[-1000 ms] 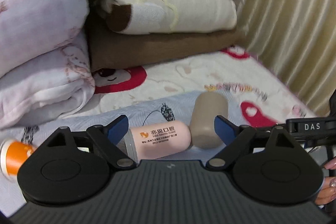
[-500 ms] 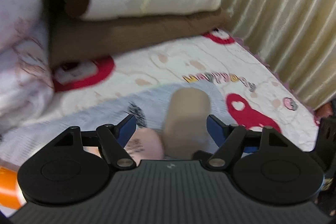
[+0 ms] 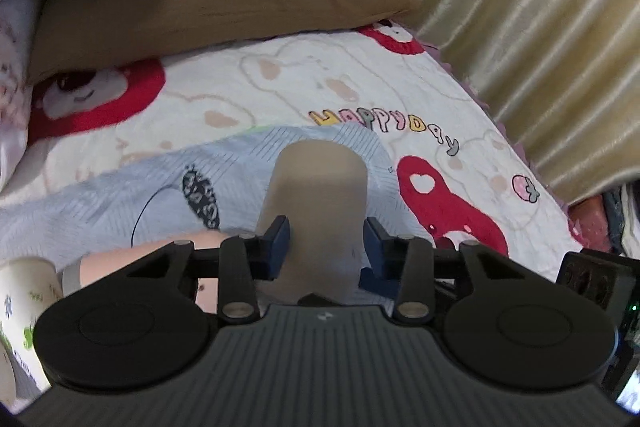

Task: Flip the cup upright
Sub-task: 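Close the left gripper on the grey tumbler while the right tool approaches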

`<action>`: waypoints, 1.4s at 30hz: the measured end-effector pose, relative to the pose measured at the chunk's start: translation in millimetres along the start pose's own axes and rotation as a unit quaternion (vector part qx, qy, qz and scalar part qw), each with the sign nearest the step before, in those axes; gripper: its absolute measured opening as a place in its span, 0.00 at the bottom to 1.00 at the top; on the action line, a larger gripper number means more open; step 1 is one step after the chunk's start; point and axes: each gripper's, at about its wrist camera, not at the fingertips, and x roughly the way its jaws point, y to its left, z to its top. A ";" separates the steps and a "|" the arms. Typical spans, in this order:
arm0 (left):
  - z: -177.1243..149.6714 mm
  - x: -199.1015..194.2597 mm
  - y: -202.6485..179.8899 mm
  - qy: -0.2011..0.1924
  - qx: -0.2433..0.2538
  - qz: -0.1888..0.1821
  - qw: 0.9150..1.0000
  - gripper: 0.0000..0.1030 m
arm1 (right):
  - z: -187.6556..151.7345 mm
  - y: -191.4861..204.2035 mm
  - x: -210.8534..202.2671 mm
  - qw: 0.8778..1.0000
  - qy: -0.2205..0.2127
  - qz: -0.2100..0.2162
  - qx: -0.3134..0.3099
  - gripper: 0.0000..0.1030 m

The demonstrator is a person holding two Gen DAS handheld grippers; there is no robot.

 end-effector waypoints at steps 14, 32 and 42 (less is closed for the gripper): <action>4.4 25.0 10.8 0.024 -0.048 -0.007 0.999 0.50 | 0.7 -21.8 11.7 0.999 -0.002 0.022 0.033 0.84; -7.9 16.4 5.1 0.039 -0.079 0.016 0.996 0.53 | -2.5 -10.6 3.9 1.000 0.024 0.007 -0.017 0.82; -38.5 -8.8 -10.7 0.064 -0.067 0.025 0.995 0.53 | -20.4 3.4 -16.3 0.997 0.077 0.009 -0.013 0.82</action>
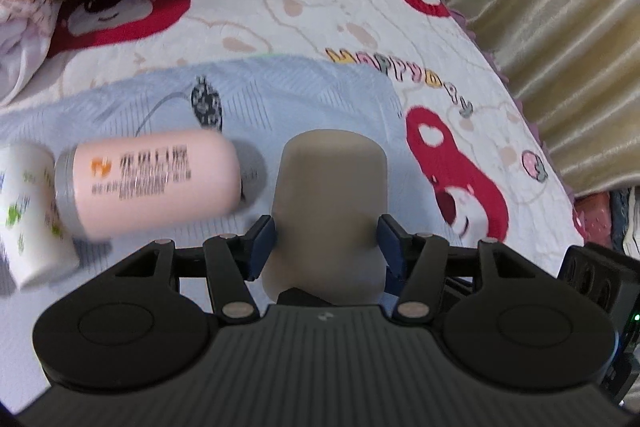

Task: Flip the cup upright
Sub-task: 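Close the left gripper on the grey tumbler while the right tool approaches, then rotate the grey tumbler upright with the left gripper, opening end up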

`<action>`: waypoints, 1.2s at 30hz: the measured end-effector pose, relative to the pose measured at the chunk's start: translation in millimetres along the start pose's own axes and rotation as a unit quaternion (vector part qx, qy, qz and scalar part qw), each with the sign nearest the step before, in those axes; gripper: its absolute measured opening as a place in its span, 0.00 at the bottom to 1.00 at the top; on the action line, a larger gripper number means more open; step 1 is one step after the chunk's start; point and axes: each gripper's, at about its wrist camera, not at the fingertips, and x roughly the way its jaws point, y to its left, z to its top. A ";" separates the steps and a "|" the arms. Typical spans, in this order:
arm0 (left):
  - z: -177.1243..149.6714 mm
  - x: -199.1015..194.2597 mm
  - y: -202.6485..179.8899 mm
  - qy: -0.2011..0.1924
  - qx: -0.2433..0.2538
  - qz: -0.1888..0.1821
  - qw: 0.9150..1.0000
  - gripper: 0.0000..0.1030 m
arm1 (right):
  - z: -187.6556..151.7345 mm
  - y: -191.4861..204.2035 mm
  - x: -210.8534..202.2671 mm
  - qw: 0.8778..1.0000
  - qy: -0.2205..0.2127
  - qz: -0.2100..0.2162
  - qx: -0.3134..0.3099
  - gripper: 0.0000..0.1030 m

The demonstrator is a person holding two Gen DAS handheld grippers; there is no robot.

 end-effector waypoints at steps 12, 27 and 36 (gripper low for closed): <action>-63.8 -51.4 19.3 0.010 -0.021 0.007 1.000 0.54 | -42.3 43.4 -12.2 0.996 0.080 0.007 -0.036 0.82; -121.1 -87.8 68.1 0.054 -0.094 -0.021 0.994 0.54 | -83.5 90.8 -11.5 0.978 0.185 0.021 -0.090 0.82; -114.7 -83.2 70.2 0.054 -0.054 -0.049 0.996 0.56 | -72.7 86.2 -10.8 0.973 0.202 0.034 -0.107 0.89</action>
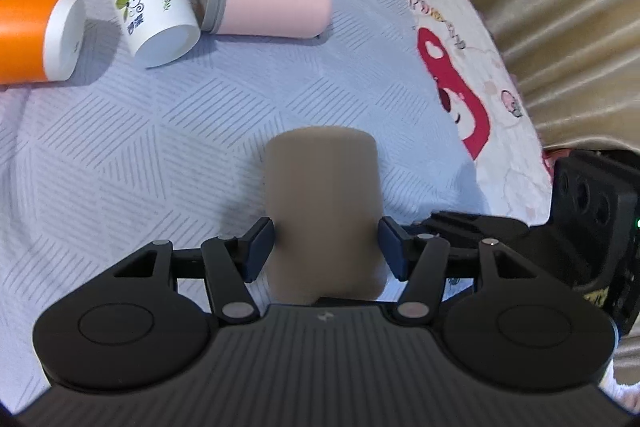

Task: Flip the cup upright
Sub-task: 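Rotate the grey tumbler upright with the left gripper, opening end up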

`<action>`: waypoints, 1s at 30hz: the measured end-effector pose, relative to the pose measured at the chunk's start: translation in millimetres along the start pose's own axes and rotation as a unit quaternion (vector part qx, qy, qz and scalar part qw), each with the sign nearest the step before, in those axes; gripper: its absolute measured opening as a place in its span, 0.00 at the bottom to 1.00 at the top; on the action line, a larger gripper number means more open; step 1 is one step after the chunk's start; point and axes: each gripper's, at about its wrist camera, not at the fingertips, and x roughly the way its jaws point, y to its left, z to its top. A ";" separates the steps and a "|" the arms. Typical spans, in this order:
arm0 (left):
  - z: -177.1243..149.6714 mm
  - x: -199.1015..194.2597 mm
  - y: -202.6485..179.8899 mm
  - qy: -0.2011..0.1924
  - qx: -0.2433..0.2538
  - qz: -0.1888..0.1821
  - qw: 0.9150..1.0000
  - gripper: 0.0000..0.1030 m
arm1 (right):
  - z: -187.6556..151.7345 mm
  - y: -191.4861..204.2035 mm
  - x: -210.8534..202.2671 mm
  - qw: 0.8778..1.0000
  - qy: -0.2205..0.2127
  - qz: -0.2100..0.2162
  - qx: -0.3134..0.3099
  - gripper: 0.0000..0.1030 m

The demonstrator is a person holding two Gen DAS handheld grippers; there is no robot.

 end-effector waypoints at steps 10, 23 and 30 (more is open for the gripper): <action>10.1 15.1 10.1 0.010 0.009 -0.022 1.000 0.68 | 14.9 -10.8 13.9 0.999 0.013 0.036 0.009 0.92; -3.8 9.6 -3.2 -0.041 0.068 -0.023 0.997 0.71 | 6.7 16.7 8.2 0.993 -0.056 -0.024 -0.104 0.88; -16.7 -9.2 -15.1 -0.089 0.122 0.011 0.988 0.71 | -3.3 46.2 7.4 0.968 -0.113 -0.088 -0.206 0.85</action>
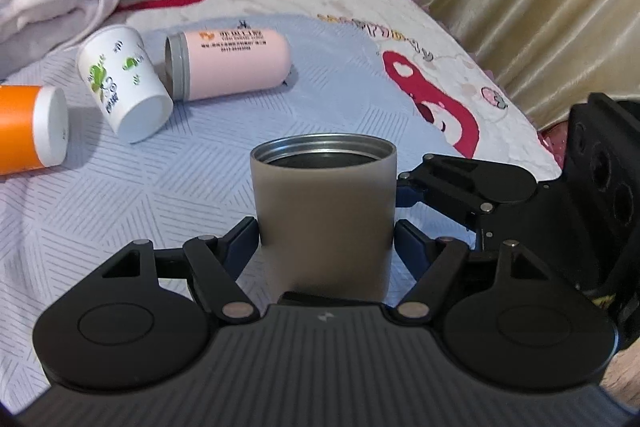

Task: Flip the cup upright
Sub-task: 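Rotate the grey tumbler upright with the left gripper, opening end up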

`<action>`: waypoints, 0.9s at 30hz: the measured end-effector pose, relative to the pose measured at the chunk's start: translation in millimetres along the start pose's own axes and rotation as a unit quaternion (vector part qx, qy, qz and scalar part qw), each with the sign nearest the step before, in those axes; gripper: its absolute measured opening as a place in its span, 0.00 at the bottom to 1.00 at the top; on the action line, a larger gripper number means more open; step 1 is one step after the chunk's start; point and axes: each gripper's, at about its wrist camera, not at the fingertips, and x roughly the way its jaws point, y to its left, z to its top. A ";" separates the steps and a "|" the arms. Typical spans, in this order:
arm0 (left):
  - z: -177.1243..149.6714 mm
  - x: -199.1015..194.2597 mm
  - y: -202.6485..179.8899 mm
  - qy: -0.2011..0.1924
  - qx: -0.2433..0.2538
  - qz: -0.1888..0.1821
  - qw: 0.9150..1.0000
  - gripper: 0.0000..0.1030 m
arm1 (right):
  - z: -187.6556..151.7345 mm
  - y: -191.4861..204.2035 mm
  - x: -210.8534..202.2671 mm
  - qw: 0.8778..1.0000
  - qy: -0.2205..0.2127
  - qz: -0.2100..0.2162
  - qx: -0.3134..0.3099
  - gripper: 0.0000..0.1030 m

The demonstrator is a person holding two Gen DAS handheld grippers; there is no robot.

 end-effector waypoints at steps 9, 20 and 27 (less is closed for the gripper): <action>-5.2 -22.6 21.1 -0.074 -0.027 -0.021 0.997 0.70 | -0.7 23.2 -2.9 0.989 -0.104 -0.065 -0.082 0.81; 0.0 -25.8 20.1 -0.126 0.049 0.058 0.989 0.69 | 3.8 41.3 28.3 0.947 -0.188 -0.135 -0.221 0.81; -1.6 -11.3 29.9 -0.118 0.050 0.066 0.990 0.69 | 10.2 22.6 44.1 0.964 -0.178 -0.093 -0.175 0.81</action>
